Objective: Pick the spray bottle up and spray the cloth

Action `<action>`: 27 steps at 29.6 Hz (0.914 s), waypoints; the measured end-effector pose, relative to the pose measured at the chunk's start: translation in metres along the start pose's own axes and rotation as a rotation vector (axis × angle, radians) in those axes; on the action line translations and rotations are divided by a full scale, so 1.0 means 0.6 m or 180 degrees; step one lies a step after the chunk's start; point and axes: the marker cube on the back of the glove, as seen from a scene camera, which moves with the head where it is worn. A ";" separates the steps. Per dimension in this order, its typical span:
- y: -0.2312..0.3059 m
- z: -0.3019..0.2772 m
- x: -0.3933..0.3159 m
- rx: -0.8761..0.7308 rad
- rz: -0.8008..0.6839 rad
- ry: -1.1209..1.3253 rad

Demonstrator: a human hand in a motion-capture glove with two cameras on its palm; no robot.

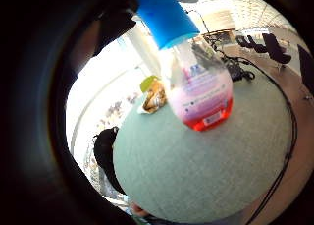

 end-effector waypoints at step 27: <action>-0.152 0.080 0.137 0.0768 0.1048 -0.0168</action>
